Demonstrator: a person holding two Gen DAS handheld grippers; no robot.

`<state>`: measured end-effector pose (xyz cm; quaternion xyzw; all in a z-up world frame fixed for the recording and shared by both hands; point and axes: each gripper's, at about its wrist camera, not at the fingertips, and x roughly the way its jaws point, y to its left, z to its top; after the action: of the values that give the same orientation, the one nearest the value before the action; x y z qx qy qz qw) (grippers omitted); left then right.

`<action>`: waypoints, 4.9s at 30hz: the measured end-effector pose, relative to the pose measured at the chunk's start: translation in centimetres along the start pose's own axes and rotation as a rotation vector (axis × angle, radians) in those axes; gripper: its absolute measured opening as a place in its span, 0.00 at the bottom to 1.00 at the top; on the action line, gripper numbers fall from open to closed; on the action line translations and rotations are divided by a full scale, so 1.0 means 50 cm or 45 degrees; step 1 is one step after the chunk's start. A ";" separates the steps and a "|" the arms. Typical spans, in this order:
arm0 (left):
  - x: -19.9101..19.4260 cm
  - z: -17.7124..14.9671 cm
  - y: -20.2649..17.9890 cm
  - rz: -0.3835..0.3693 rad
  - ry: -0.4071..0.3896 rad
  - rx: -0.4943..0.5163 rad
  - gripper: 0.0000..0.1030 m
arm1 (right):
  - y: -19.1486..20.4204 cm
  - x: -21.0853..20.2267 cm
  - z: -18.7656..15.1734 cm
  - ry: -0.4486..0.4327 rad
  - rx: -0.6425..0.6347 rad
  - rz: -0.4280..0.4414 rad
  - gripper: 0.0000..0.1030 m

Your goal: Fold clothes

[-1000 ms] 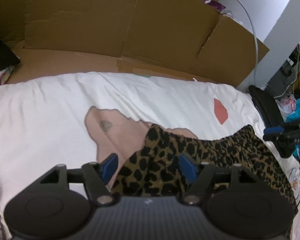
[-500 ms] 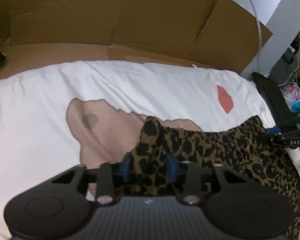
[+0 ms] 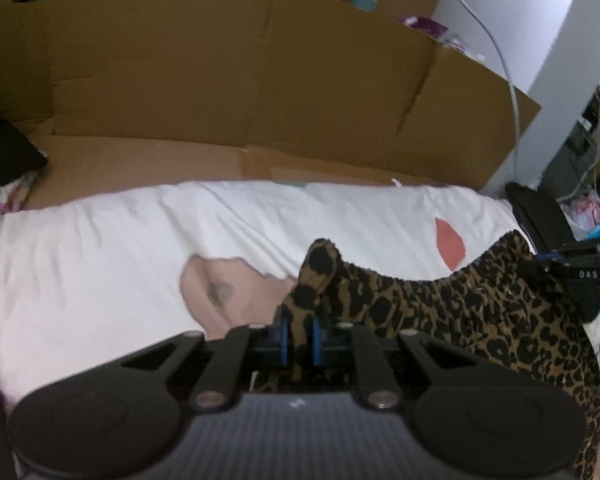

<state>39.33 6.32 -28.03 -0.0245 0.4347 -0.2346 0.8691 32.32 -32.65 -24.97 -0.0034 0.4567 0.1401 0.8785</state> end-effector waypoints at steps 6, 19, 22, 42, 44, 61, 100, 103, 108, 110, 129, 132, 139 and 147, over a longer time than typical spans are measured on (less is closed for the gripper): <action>0.010 0.015 0.029 0.038 -0.001 -0.025 0.11 | 0.017 0.044 0.037 0.010 -0.004 -0.035 0.10; 0.085 0.017 0.048 0.123 0.081 -0.150 0.27 | 0.008 0.133 0.040 0.051 0.138 -0.119 0.18; 0.073 0.013 0.054 0.142 0.079 -0.192 0.44 | 0.000 0.111 0.035 -0.001 0.182 -0.086 0.43; -0.222 -0.058 0.041 0.141 -0.013 -0.142 0.60 | -0.066 -0.181 -0.083 -0.127 0.346 -0.049 0.45; -0.250 -0.078 0.037 0.151 -0.019 -0.137 0.60 | -0.072 -0.210 -0.104 -0.131 0.362 -0.064 0.45; -0.393 -0.292 0.034 0.202 0.041 -0.200 0.60 | -0.090 -0.363 -0.274 -0.160 0.460 -0.094 0.51; -0.324 -0.482 0.096 0.151 0.048 -0.446 0.48 | -0.151 -0.257 -0.481 0.013 0.579 -0.105 0.07; -0.331 -0.491 0.114 0.110 0.014 -0.558 0.46 | -0.161 -0.272 -0.473 -0.019 0.593 -0.158 0.04; -0.323 -0.491 0.105 0.106 0.018 -0.515 0.47 | -0.180 -0.287 -0.456 -0.054 0.600 -0.231 0.03; -0.320 -0.491 0.110 0.094 0.012 -0.533 0.46 | -0.185 -0.287 -0.446 -0.060 0.587 -0.259 0.03; -0.368 -0.448 0.096 0.058 -0.041 -0.567 0.04 | -0.174 -0.318 -0.449 -0.118 0.640 -0.253 0.47; -0.395 -0.422 0.090 0.091 -0.084 -0.521 0.04 | -0.164 -0.335 -0.445 -0.147 0.670 -0.240 0.48; -0.408 -0.382 0.091 0.180 -0.102 -0.432 0.04 | -0.111 -0.354 -0.427 -0.201 0.659 -0.150 0.48; -0.392 -0.410 0.072 0.212 -0.051 -0.495 0.33 | -0.049 -0.356 -0.431 -0.153 0.628 0.015 0.48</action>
<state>14.95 21.25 -27.05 -0.1601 0.4550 -0.0731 0.8729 5.98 -42.24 -23.51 0.2220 0.4241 0.0295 0.8775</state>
